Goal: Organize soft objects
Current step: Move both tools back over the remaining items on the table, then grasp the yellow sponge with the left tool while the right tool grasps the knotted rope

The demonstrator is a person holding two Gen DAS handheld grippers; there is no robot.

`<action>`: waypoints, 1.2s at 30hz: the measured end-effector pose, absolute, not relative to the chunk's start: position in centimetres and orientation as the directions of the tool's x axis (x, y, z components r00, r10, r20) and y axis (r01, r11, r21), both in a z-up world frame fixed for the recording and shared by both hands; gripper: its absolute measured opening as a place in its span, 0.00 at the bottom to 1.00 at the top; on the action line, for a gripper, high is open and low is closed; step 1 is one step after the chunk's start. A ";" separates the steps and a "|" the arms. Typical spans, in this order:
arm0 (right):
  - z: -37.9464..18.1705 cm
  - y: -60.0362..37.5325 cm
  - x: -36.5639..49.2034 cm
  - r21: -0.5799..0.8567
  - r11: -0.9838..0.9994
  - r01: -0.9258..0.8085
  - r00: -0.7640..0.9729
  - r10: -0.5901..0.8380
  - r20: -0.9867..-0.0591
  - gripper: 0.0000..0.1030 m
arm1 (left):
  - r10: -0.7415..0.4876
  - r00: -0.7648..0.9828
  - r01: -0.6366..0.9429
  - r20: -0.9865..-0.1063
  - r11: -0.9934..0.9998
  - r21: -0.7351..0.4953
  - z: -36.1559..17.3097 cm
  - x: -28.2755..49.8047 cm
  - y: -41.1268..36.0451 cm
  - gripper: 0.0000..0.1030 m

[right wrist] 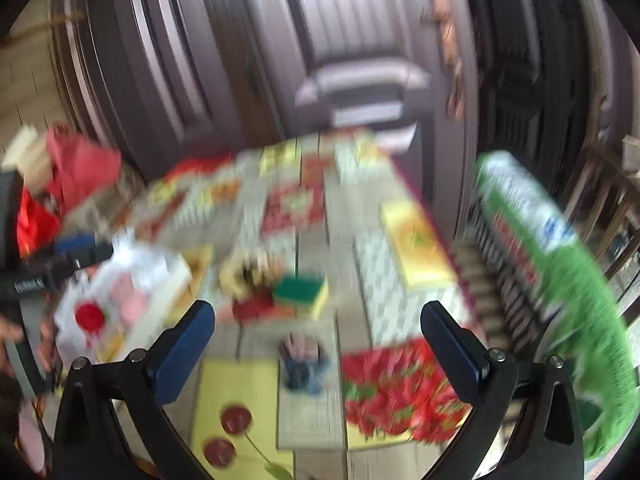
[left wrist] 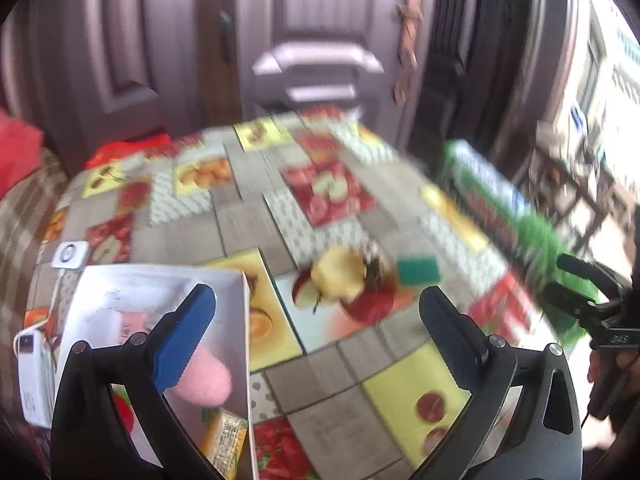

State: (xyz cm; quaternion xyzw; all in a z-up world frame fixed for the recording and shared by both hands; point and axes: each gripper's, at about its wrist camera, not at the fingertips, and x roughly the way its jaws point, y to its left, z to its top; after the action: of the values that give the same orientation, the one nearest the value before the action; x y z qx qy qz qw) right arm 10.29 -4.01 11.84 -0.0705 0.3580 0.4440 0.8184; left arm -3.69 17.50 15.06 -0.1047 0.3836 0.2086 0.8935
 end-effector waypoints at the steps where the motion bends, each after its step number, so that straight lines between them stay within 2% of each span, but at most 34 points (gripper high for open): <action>1: 10.4 -3.5 10.5 0.215 0.588 -0.779 0.316 0.666 -0.676 0.99 | 0.277 0.591 -0.444 -0.758 0.896 -0.019 13.8 -2.9 17.8 1.00; 4: 7.7 -1.9 10.5 0.216 0.566 -0.796 0.261 0.643 -0.720 0.94 | 0.260 0.535 -0.429 -0.804 0.903 0.006 11.2 -0.9 18.3 0.99; 16: 3.0 3.3 11.9 0.188 0.520 -0.833 0.184 0.581 -0.793 0.94 | 0.270 0.342 -0.297 -0.900 0.940 0.169 2.9 7.5 21.3 1.00; 23: 1.6 4.5 11.6 0.150 0.517 -0.843 0.203 0.564 -0.801 0.94 | 0.233 0.339 -0.258 -0.911 0.955 0.148 0.9 9.8 21.9 1.00; 24: 1.5 4.7 11.4 0.124 0.519 -0.846 0.222 0.552 -0.804 0.92 | 0.228 0.349 -0.256 -0.909 0.956 0.142 0.9 10.0 21.9 1.00; 26: 1.3 4.9 11.1 0.078 0.513 -0.855 0.247 0.534 -0.808 0.78 | 0.218 0.371 -0.255 -0.903 0.959 0.127 1.1 10.0 21.7 0.96; 27: 1.3 5.0 10.8 0.051 0.502 -0.863 0.259 0.528 -0.809 0.65 | 0.207 0.385 -0.250 -0.899 0.961 0.115 1.3 10.0 21.5 0.82; 28: 1.3 5.0 10.7 0.038 0.493 -0.869 0.262 0.525 -0.810 0.53 | 0.191 0.396 -0.241 -0.898 0.965 0.099 1.4 10.0 21.3 0.74; 29: 1.4 5.0 10.6 0.034 0.484 -0.875 0.260 0.526 -0.810 0.44 | 0.165 0.408 -0.229 -0.898 0.971 0.074 1.6 9.9 21.1 0.57; 30: 1.5 4.9 10.6 0.047 0.474 -0.879 0.243 0.532 -0.811 0.34 | 0.160 0.413 -0.227 -0.897 0.971 0.068 1.7 9.8 20.7 0.54; 36: 2.7 3.6 10.5 0.115 0.466 -0.877 0.203 0.576 -0.792 0.31 | 0.130 0.474 -0.273 -0.871 0.962 -0.005 3.1 7.4 19.2 0.50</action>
State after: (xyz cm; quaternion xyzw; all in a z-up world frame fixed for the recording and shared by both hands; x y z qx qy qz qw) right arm 10.51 3.60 2.71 -0.1848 0.4072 0.4824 0.7532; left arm 7.44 19.22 3.06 -0.0716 0.4993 0.1175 0.8554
